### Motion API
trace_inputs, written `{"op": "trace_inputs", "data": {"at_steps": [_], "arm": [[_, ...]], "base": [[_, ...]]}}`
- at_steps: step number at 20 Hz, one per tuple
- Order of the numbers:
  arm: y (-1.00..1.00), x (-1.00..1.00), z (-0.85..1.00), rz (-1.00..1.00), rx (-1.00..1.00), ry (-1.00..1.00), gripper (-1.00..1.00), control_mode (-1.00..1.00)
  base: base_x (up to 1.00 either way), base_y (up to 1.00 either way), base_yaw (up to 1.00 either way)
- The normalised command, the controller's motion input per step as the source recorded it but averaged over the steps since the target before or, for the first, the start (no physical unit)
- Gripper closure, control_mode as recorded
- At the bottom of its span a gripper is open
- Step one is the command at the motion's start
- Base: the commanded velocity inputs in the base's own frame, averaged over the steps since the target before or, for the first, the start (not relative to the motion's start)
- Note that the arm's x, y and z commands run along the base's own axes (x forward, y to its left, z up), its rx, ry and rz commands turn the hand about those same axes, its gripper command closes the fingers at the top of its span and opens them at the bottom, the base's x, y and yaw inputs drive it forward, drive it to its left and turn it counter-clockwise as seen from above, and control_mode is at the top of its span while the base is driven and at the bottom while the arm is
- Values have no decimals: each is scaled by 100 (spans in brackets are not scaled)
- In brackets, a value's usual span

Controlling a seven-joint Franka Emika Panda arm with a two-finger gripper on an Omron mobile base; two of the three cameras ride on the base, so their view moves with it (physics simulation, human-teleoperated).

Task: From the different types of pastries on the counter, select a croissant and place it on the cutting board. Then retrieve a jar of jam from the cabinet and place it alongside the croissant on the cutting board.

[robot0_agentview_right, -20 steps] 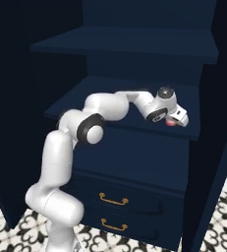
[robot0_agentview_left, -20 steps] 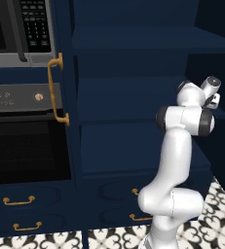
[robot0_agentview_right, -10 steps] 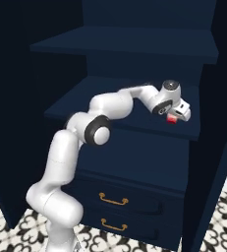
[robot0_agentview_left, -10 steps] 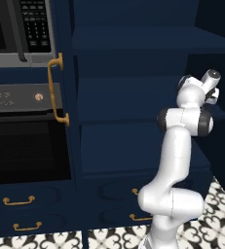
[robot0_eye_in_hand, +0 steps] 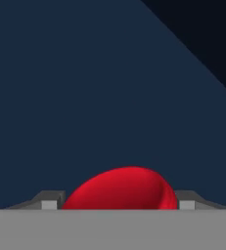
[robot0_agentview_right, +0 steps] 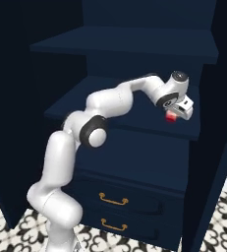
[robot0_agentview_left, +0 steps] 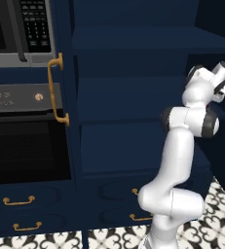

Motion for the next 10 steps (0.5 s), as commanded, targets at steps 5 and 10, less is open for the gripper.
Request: {"op": "trace_inputs", "data": {"at_steps": [5,10], "arm": [[73,-71,0,1,-8,-27,100,-100],[95,-77,3,20,-19,-13,100,-100]], "base": [[0,0,0],[0,0,0]]}}
